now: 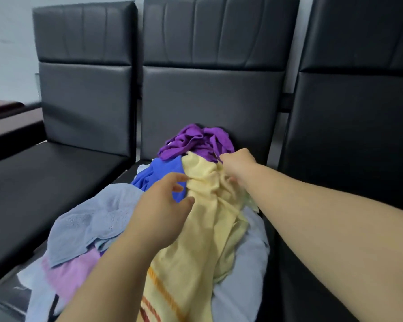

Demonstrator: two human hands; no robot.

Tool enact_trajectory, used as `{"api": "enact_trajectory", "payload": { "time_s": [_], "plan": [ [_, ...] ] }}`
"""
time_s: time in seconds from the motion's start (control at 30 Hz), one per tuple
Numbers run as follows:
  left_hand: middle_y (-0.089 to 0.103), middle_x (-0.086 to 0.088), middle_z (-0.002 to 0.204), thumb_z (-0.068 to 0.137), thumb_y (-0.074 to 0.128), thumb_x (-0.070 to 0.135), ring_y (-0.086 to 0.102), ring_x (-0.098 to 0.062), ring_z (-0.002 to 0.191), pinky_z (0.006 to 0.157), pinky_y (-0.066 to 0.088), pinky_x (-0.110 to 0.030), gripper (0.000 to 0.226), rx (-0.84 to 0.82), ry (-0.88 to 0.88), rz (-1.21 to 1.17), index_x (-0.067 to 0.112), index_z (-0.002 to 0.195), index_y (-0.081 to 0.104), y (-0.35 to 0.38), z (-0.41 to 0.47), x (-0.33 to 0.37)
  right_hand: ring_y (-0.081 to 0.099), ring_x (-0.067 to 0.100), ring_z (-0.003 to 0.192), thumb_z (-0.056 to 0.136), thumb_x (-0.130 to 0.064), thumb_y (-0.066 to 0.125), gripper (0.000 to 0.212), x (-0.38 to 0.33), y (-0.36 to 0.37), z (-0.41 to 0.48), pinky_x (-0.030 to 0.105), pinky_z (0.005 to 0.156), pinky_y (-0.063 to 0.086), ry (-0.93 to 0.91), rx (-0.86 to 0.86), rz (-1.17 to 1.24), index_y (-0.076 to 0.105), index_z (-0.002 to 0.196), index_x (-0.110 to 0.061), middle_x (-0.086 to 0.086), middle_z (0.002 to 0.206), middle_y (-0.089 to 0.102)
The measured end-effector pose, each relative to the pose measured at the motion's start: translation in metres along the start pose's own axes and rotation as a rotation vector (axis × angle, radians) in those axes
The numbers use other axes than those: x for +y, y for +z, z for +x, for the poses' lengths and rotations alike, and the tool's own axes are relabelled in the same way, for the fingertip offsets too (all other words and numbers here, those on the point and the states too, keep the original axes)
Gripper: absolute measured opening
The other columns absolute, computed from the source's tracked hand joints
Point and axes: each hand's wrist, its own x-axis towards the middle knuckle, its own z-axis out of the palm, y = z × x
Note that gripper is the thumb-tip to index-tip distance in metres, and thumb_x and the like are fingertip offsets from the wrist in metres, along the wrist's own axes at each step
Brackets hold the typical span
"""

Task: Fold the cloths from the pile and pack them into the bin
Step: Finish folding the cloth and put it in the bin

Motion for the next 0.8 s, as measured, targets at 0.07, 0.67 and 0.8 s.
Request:
{"api": "enact_trajectory", "payload": {
  "time_s": [0.07, 0.67, 0.8],
  "plan": [
    [0.055, 0.023, 0.115, 0.094, 0.065, 0.037, 0.060, -0.001, 0.090, 0.062, 0.050, -0.026, 0.035, -0.011, 0.004, -0.012, 0.048, 0.125, 0.052, 0.001, 0.003, -0.003, 0.054, 0.027, 0.091, 0.093, -0.025, 0.066, 0.018, 0.004, 0.005, 0.016, 0.040, 0.092, 0.054, 0.011, -0.014, -0.042, 0.055, 0.083, -0.016, 0.011, 0.108, 0.063],
    [0.049, 0.017, 0.131, 0.090, 0.071, 0.023, 0.071, -0.019, 0.100, 0.087, 0.059, -0.045, 0.093, -0.040, 0.022, -0.274, 0.060, 0.151, 0.011, 0.039, -0.009, 0.029, 0.068, 0.040, 0.115, 0.111, -0.011, 0.038, 0.020, 0.017, -0.093, -0.117, 0.060, 0.103, 0.051, -0.216, -0.325, 0.824, 0.056, 0.115, -0.002, 0.021, 0.125, 0.069],
    [0.058, 0.015, 0.132, 0.073, 0.077, 0.035, 0.064, -0.016, 0.115, 0.092, 0.056, -0.040, 0.092, -0.059, 0.118, -0.310, 0.055, 0.149, 0.028, 0.055, -0.016, 0.039, 0.072, 0.030, 0.096, 0.110, -0.021, 0.043, 0.033, 0.032, -0.125, -0.160, 0.048, 0.094, 0.058, -0.111, -0.399, 0.896, 0.067, 0.096, -0.003, 0.017, 0.099, 0.073]
  ]
}}
